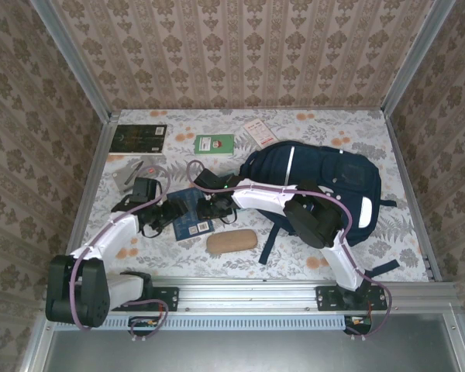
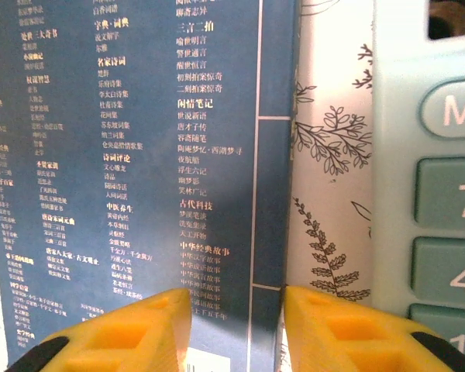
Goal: Pack the student bag
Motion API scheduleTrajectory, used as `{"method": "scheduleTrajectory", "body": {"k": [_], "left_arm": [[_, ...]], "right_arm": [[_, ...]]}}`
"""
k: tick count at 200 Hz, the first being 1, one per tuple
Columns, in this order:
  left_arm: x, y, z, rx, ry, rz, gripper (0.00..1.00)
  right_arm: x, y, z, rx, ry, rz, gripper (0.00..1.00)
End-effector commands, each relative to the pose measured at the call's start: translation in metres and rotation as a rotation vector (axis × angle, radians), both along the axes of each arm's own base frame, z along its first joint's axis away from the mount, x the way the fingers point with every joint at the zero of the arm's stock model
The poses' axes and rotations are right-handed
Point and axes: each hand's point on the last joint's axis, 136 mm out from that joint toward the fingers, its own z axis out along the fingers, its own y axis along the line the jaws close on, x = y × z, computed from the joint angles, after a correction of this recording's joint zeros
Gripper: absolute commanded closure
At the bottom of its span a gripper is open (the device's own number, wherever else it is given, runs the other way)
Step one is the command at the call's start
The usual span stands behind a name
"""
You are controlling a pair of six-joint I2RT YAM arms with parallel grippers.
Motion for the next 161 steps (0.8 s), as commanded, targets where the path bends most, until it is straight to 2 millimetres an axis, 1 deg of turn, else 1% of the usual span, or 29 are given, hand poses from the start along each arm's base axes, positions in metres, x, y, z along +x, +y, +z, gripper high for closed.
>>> {"method": "scheduleTrajectory", "body": {"k": [1, 10, 18, 25, 54, 112, 125, 144, 161], "left_arm": [[0.002, 0.006, -0.002, 0.039, 0.02, 0.004, 0.45], [0.002, 0.007, -0.004, 0.044, 0.024, 0.008, 0.46], [0.002, 0.008, -0.005, 0.05, 0.027, 0.009, 0.55], [0.001, 0.01, -0.008, 0.062, 0.037, 0.013, 0.58], [-0.004, 0.017, -0.016, 0.102, 0.072, 0.026, 0.59], [-0.008, 0.017, -0.026, 0.102, 0.113, 0.02, 0.65], [-0.01, 0.017, -0.028, 0.104, 0.123, 0.018, 0.68], [-0.012, 0.017, -0.032, 0.103, 0.135, 0.022, 0.7], [-0.013, 0.015, -0.034, 0.093, 0.142, 0.023, 0.75]], "right_arm": [[0.007, -0.016, 0.003, -0.028, -0.013, -0.046, 0.6], [0.007, -0.015, 0.004, -0.025, -0.013, -0.044, 0.59], [0.008, -0.014, 0.006, -0.021, -0.016, -0.043, 0.59], [0.008, -0.014, 0.006, -0.024, -0.017, -0.042, 0.58], [0.01, -0.016, 0.005, -0.028, -0.017, -0.049, 0.57], [0.012, -0.02, 0.004, -0.038, -0.024, -0.075, 0.54], [0.014, -0.02, 0.006, -0.036, -0.03, -0.08, 0.54], [0.015, -0.018, 0.006, -0.03, -0.029, -0.082, 0.53], [0.015, -0.017, 0.002, -0.023, -0.016, -0.085, 0.53]]}}
